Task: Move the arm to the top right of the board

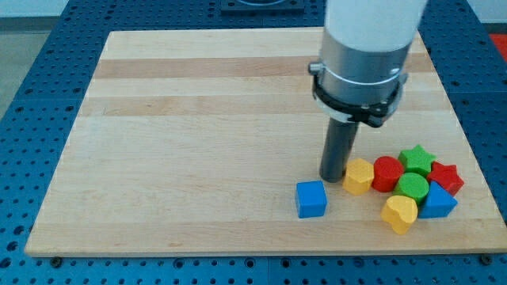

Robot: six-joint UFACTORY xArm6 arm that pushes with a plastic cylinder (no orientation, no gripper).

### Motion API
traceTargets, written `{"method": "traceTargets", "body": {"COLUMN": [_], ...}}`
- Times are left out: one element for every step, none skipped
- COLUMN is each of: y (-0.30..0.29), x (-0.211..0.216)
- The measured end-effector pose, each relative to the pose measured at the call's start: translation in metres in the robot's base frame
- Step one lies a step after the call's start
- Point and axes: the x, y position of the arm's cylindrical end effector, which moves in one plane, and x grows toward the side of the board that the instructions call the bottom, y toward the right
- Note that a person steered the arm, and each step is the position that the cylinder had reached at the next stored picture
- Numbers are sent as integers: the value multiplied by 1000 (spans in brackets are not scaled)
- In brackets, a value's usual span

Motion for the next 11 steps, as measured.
{"method": "traceTargets", "body": {"y": [-13,-68,-90,-43,-1,-10,2,-10,-85,-46,56], "x": [-1,-6,21,38,38,37,46,40,6,-95,-176]}}
